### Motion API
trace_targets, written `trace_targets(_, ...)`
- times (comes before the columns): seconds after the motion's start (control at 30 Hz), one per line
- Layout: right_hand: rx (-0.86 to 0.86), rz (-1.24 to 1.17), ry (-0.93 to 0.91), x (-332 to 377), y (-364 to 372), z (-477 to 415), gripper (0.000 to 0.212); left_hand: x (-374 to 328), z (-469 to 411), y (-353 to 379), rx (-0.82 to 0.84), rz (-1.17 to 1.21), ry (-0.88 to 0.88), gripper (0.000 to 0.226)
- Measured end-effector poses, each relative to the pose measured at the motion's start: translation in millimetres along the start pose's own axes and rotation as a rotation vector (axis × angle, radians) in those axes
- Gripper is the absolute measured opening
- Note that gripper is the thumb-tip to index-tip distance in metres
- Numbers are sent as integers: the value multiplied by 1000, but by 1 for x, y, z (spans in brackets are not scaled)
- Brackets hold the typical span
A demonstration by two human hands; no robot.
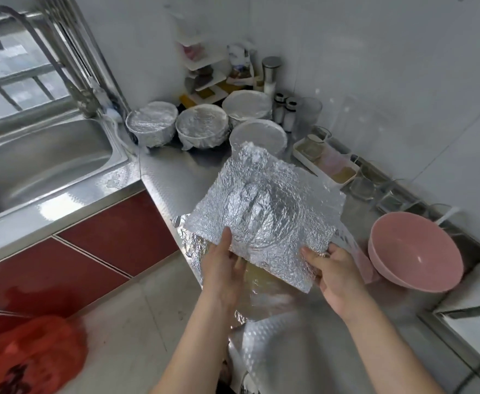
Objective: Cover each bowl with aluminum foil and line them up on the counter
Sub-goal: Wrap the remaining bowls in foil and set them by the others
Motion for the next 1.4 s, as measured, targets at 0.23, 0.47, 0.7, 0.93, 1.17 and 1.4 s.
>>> trace_targets(0.23,-44,39,72,-9,-19,-19,20,-11,-35,-21,-140,-115,14,11)
trace_targets(0.47,-96,22,108,-18,-27,-36,22,-22,-42,-29,-186,-181,98,23)
trace_targets(0.7,-152,128,39,-18,-27,-49,40,-30,-47,-44,-190,-198,98,27)
trace_targets(0.93,-166,388,-42,-7,-28,-47,67,-34,-36,-67,-235,-396,77,69)
trace_targets(1.17,-186,547,-89,-2,-24,-51,72,-44,-14,-29,-26,-1380,1102,56)
trace_targets(1.4,-49,592,-165,3,-5,-52,65,4,-37,-13,501,-1844,1307,43)
Point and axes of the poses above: each hand's wrist, its own z-axis away from the middle knuckle, its own y-axis out of the palm, x = y × z, the point moved 4 cm from there along -z, towards the middle knuckle, and after that the axes turned 5 degrees about -x, right-handed, at the moved point
